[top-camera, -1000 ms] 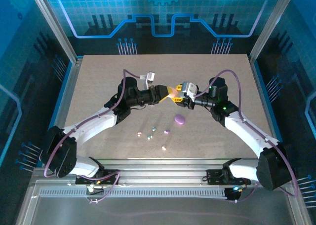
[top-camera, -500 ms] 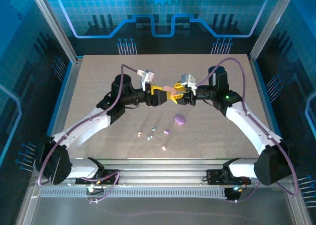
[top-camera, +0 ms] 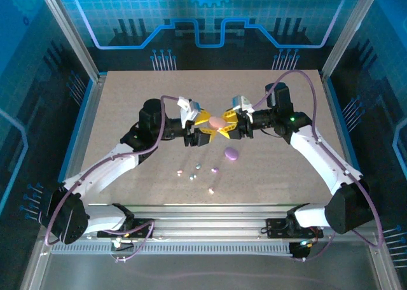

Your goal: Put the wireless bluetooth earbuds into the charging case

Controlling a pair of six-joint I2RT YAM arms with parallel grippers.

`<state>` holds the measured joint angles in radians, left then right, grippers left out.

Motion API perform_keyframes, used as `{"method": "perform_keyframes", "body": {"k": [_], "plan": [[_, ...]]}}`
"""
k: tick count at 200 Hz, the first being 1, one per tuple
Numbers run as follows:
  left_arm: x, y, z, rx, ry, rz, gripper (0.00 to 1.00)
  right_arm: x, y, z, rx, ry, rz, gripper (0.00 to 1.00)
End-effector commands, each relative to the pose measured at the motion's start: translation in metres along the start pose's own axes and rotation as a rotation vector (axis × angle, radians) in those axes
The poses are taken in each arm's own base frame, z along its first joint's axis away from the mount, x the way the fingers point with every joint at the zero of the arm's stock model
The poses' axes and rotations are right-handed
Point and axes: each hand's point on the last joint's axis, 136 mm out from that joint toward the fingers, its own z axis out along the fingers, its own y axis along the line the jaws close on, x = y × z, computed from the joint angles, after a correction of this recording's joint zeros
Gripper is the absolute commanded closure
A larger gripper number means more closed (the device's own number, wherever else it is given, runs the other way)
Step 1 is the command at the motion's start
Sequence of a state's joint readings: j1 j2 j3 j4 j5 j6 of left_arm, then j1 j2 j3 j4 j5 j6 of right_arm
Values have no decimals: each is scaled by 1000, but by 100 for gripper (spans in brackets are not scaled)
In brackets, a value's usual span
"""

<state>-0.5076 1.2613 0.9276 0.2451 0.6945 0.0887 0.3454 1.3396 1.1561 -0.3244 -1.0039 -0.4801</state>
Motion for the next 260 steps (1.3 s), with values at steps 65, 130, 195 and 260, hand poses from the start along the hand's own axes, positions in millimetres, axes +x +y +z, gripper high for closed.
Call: {"method": "perform_keyframes", "body": {"k": [65,130,195,260], "plan": [[1,-11,5,33,-2,117,42,-11,1,-3,-12,-31,-22,60],[5,-12,8,45,4,89,50,-8,1,-1,-11,-29,-27,60],[7,-12,10,62,6,65,48,-7,0,1,5,-33,-42,59],[1,-16,10,85,-5,60,51,-2,1,3,-2,-16,-48,58]]}}
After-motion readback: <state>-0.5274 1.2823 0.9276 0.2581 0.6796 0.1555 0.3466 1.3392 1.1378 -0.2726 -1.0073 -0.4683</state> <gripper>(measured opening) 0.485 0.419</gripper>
